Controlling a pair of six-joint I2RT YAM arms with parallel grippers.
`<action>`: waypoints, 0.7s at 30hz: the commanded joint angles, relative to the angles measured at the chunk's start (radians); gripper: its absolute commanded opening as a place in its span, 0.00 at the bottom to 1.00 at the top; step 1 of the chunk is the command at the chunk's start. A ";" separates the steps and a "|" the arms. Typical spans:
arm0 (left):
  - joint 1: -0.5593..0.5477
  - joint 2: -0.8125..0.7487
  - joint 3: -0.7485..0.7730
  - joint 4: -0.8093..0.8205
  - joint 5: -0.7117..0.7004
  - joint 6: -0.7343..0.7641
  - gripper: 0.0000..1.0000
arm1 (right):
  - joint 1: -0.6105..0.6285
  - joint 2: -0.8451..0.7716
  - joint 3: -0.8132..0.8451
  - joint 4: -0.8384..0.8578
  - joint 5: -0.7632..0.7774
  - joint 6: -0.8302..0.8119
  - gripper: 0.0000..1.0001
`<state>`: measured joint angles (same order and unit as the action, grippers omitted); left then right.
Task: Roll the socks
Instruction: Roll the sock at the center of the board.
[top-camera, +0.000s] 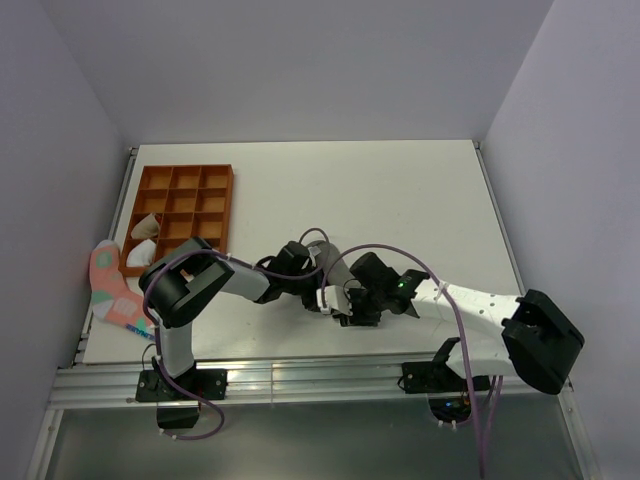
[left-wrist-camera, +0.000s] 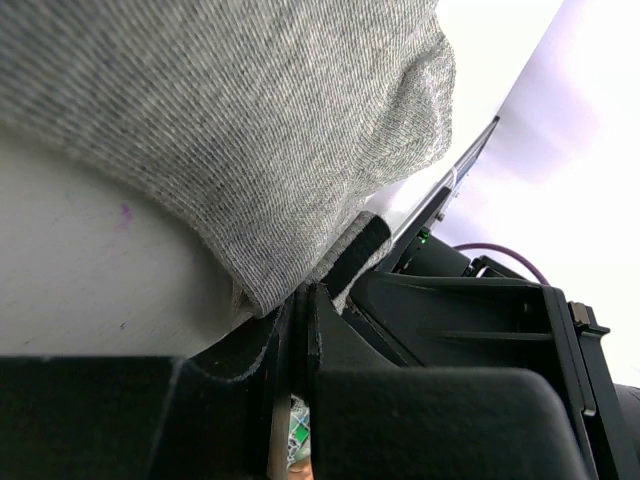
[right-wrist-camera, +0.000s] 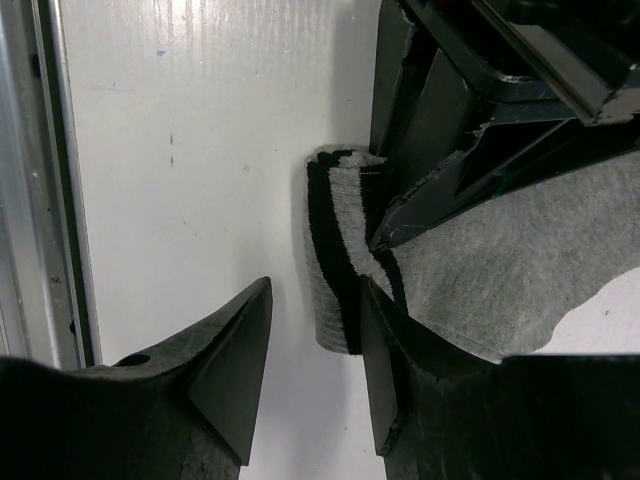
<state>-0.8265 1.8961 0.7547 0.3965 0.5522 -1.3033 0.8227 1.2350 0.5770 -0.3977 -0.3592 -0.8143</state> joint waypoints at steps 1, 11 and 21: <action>-0.006 0.043 -0.049 -0.130 -0.077 0.035 0.00 | 0.007 0.027 -0.009 0.054 0.040 0.006 0.48; -0.005 0.012 -0.074 -0.062 -0.058 0.013 0.15 | 0.007 0.089 -0.023 0.060 0.065 0.018 0.44; 0.010 -0.020 -0.150 0.080 -0.067 -0.036 0.32 | -0.089 0.080 0.023 -0.049 -0.079 -0.003 0.25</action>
<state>-0.8211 1.8748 0.6609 0.5537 0.5354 -1.3521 0.7799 1.2911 0.5838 -0.3412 -0.3782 -0.8059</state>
